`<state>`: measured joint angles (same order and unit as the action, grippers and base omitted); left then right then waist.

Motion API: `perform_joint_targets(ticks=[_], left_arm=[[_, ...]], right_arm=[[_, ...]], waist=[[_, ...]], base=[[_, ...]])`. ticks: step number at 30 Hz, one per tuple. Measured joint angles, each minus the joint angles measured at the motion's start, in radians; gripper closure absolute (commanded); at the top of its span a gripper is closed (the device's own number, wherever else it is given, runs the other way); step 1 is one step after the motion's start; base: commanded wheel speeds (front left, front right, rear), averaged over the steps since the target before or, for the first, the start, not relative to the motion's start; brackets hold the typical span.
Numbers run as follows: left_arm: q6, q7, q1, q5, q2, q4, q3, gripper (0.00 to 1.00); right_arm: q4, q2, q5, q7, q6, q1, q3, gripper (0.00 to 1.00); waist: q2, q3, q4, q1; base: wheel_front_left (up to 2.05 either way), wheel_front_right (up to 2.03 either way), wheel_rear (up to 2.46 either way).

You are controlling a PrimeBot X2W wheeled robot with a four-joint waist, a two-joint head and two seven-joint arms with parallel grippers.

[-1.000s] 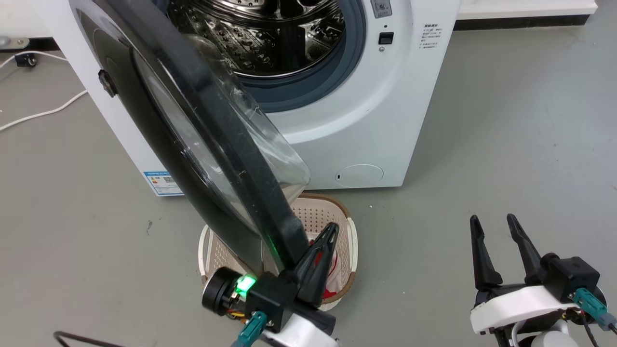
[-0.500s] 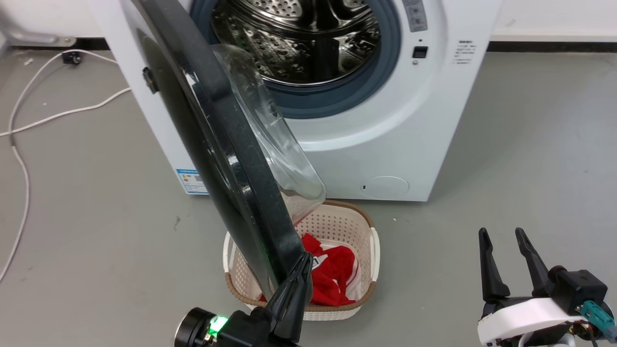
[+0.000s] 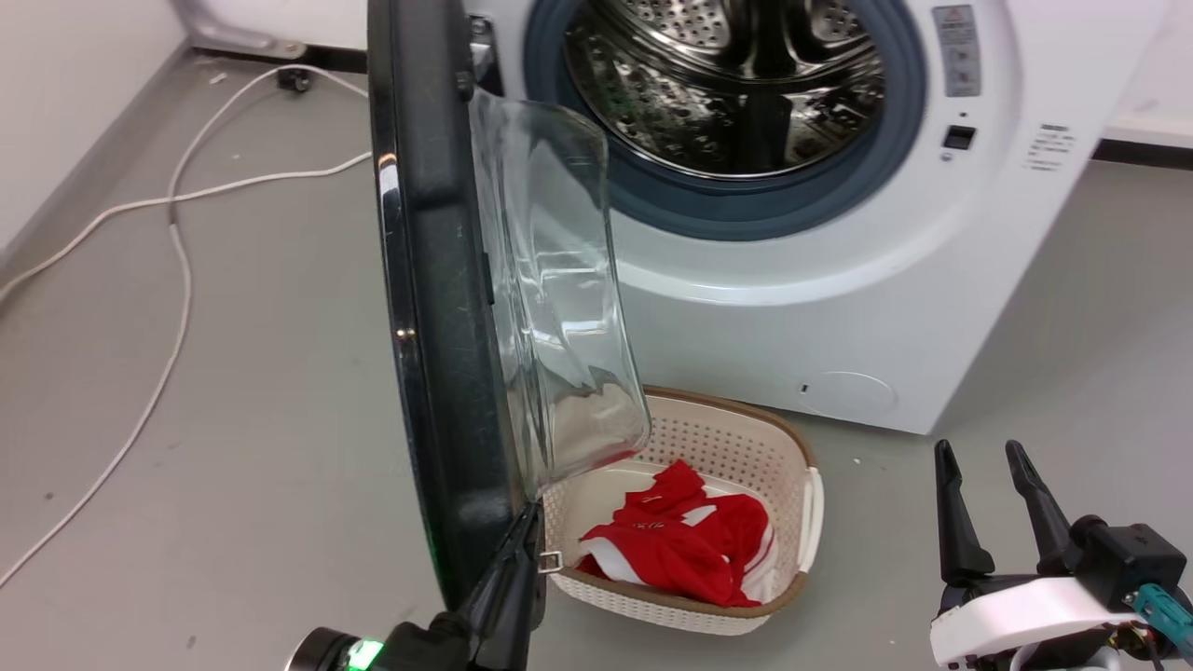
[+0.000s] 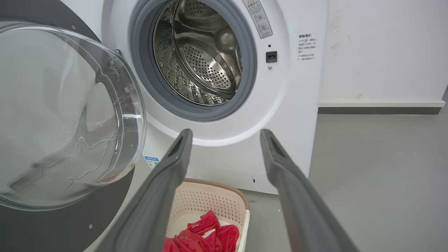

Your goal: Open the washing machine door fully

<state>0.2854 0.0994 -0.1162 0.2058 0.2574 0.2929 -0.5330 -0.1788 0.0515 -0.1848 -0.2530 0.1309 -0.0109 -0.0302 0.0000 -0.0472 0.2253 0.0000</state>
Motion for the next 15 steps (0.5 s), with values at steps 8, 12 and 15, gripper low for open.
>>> perform_joint_targets(ticks=[8,12,15], left_arm=[[0.027,0.028,-0.008,0.048,0.015,-0.026,0.085,1.00],[0.036,0.060,-0.007,0.096,0.021,-0.052,0.154,1.00],[0.040,0.090,-0.001,0.135,0.030,-0.086,0.215,1.00]], right_arm=[[0.011,0.000,0.002,0.007,0.000,-0.001,0.004,0.00],[0.017,-0.001,0.008,0.008,0.000,-0.005,0.004,0.00],[0.021,-0.001,0.011,0.014,0.000,-0.012,0.006,0.00]], waist=[[0.0000,-0.011,0.100,0.0000],[0.0000,-0.020,0.128,0.0001],[0.0000,-0.031,0.133,0.0002]], base=[[0.00,0.00,0.00],[0.00,0.00,0.00],[0.00,0.00,0.00]])
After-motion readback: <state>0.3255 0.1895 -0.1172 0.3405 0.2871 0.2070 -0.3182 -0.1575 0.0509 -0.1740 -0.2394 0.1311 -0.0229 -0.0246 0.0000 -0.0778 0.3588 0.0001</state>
